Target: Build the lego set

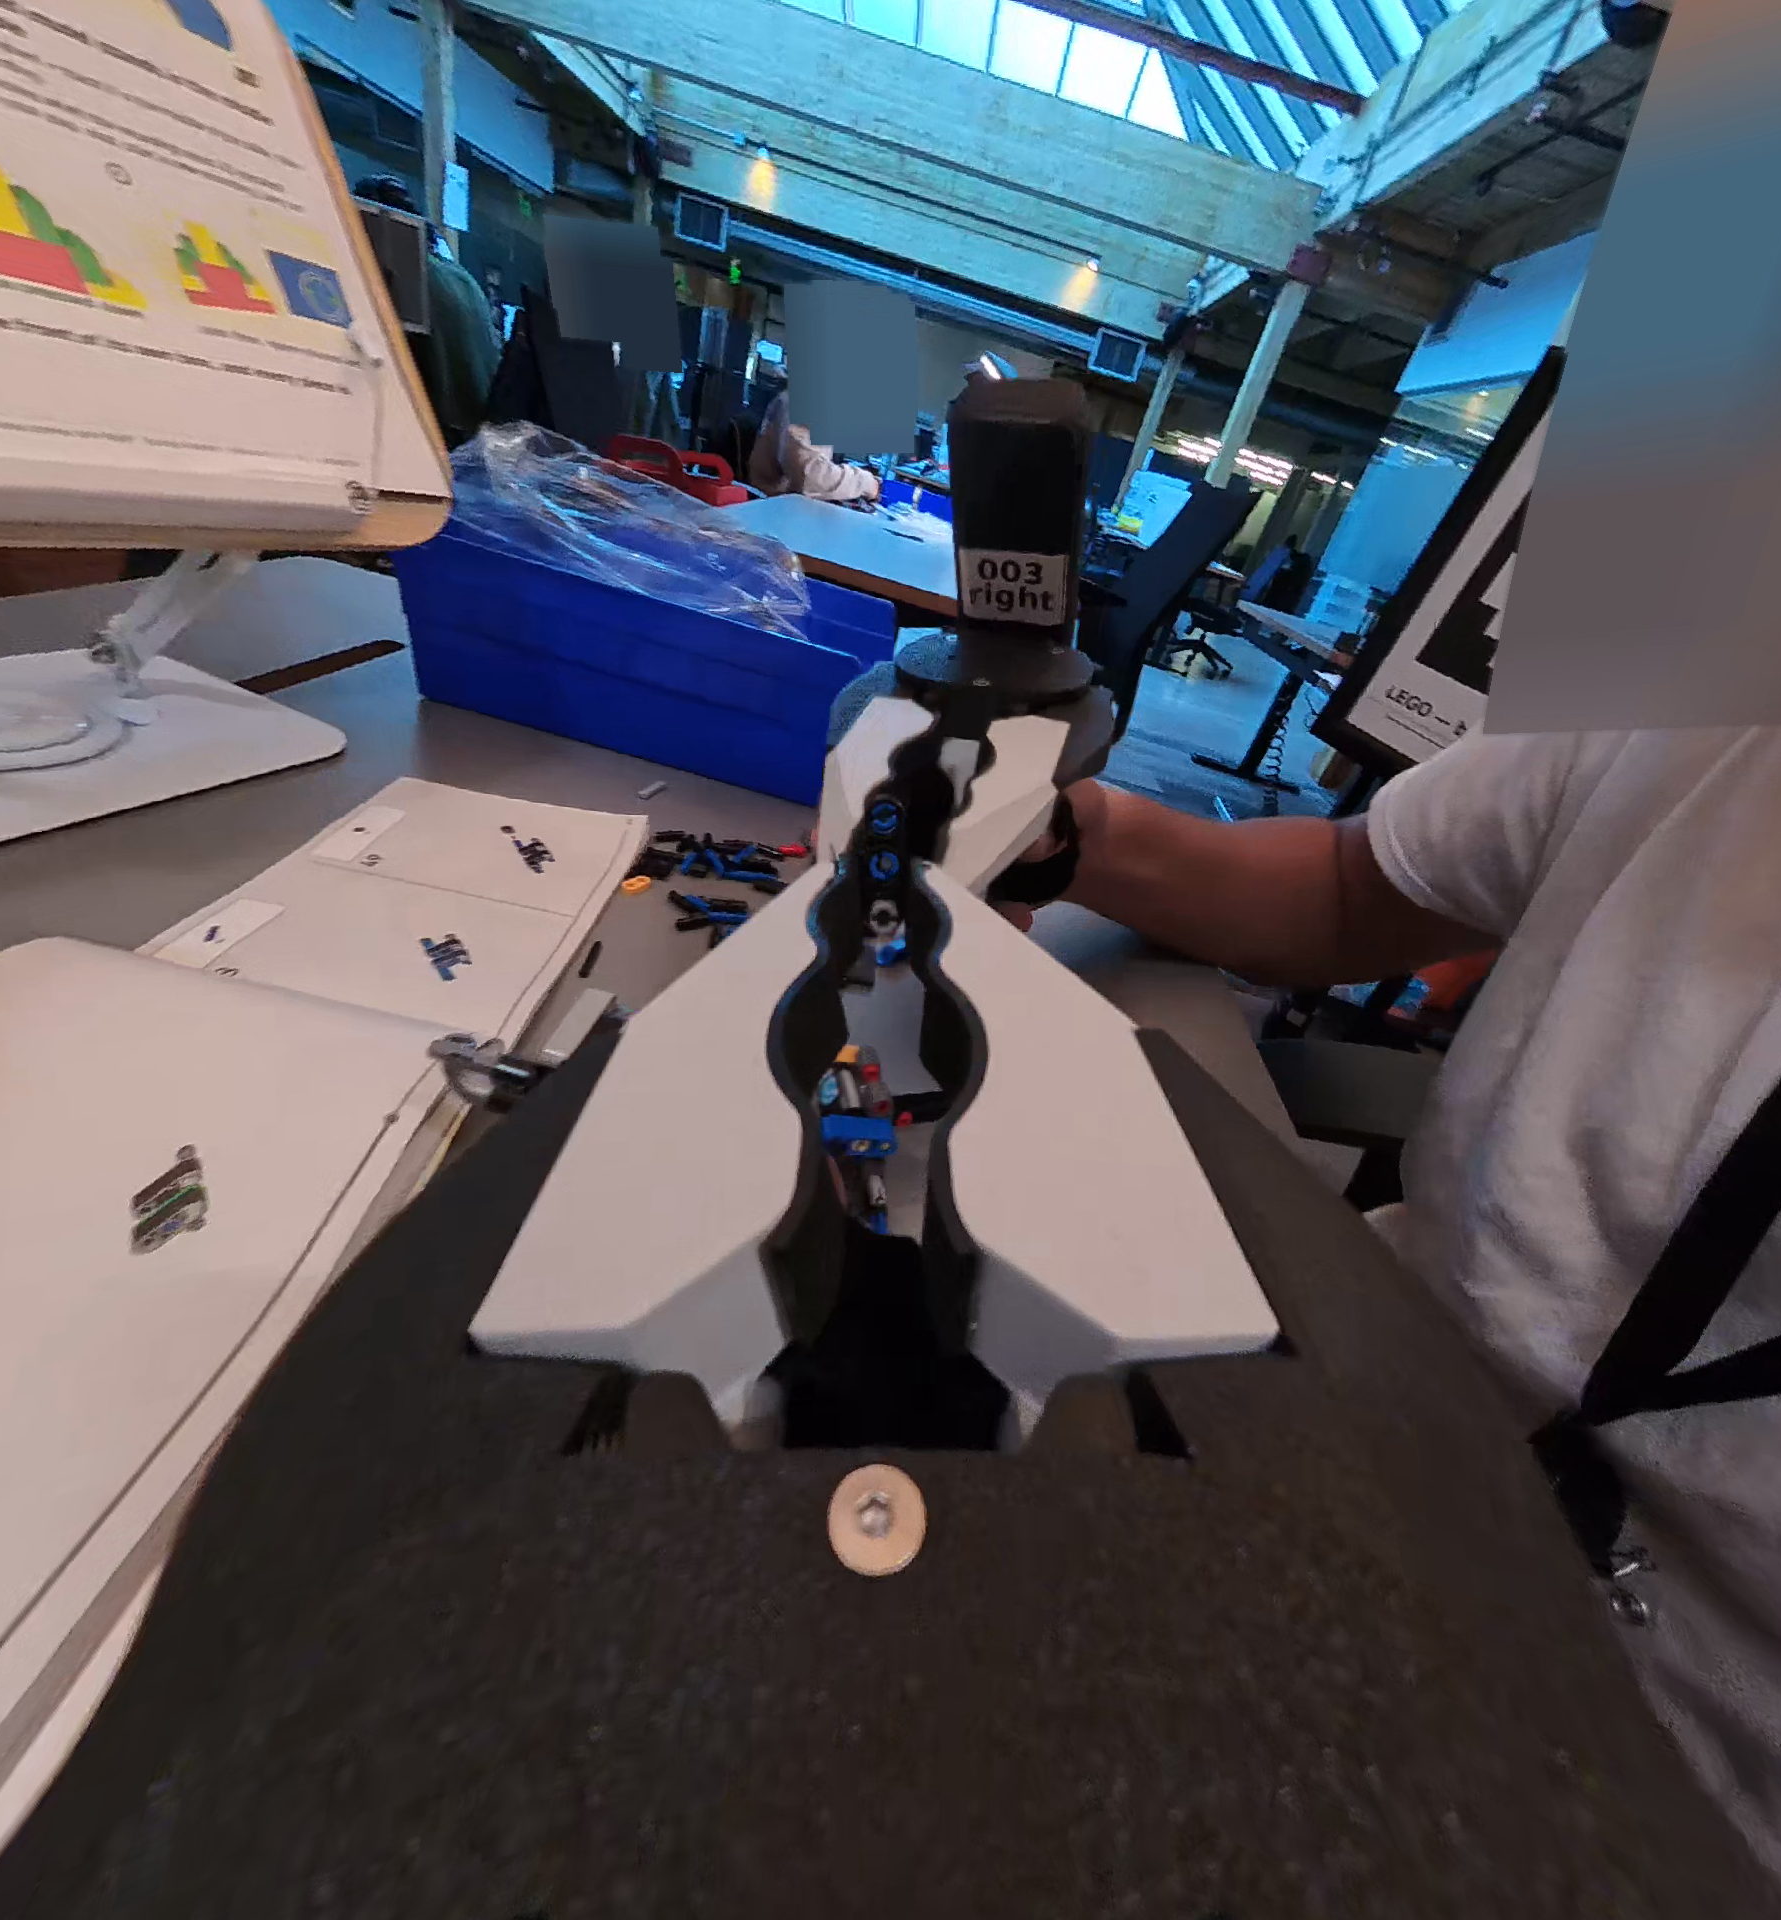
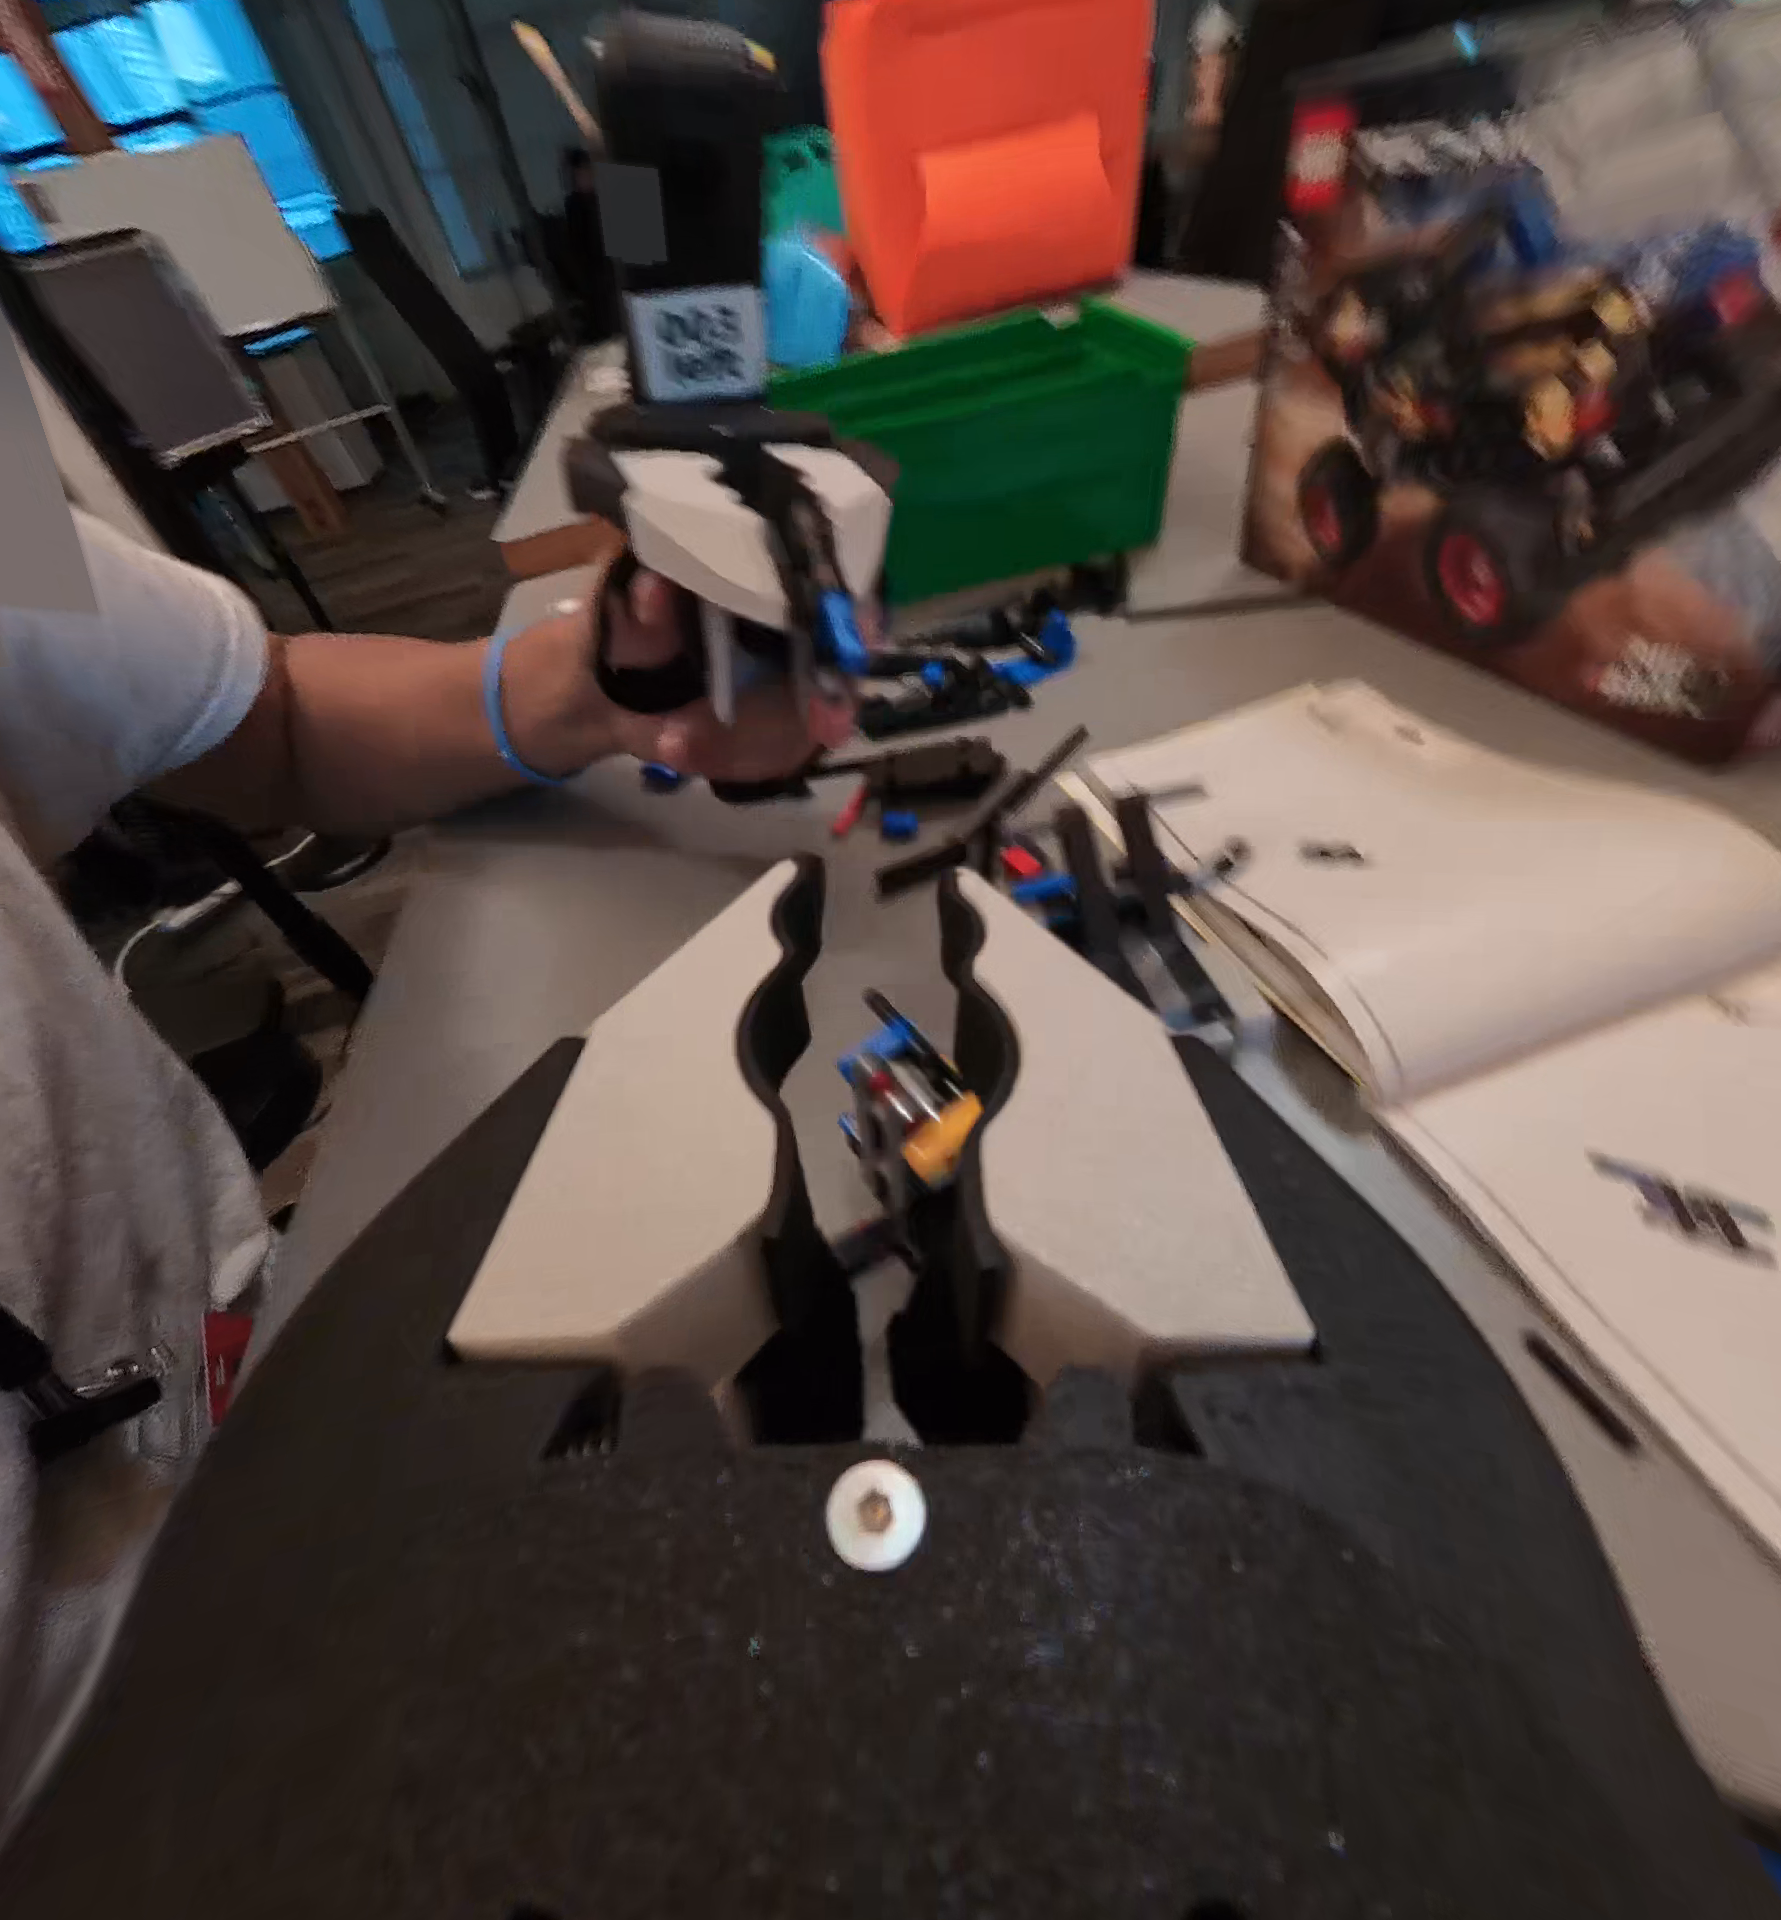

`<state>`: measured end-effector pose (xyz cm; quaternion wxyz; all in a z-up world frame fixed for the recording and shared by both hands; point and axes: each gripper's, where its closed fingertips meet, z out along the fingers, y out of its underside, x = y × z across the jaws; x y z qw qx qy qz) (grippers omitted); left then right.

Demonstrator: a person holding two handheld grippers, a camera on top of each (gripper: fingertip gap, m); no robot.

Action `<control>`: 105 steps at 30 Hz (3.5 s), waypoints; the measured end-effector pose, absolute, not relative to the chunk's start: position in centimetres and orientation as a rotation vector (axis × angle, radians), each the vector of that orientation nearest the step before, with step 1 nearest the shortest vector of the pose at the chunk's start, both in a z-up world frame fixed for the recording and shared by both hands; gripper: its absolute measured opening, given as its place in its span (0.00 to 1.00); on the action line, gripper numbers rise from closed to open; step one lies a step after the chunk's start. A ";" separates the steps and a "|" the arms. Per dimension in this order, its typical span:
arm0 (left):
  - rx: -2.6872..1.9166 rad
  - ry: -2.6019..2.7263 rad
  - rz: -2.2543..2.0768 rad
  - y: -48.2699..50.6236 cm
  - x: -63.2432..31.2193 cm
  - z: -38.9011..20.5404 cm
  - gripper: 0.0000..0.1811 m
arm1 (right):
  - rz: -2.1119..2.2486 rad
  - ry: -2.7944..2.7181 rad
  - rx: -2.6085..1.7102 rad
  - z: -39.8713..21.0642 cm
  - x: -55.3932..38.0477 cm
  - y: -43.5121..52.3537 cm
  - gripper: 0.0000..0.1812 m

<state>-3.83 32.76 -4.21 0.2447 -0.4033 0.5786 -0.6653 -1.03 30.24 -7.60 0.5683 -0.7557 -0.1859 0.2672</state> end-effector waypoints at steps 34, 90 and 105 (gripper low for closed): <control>-1.062 1.632 -1.761 28.7 -3.0 -5.9 0.03 | 0.860 -0.372 -1.563 -4.7 -2.6 29.4 0.03; -1.063 1.412 -1.990 27.7 -2.8 -3.7 0.01 | 0.993 -0.318 -1.386 -2.4 -3.0 28.9 0.03; -0.951 1.794 -1.643 28.2 -4.4 -5.3 0.10 | 0.918 -0.398 -1.385 -1.3 -1.5 27.6 0.03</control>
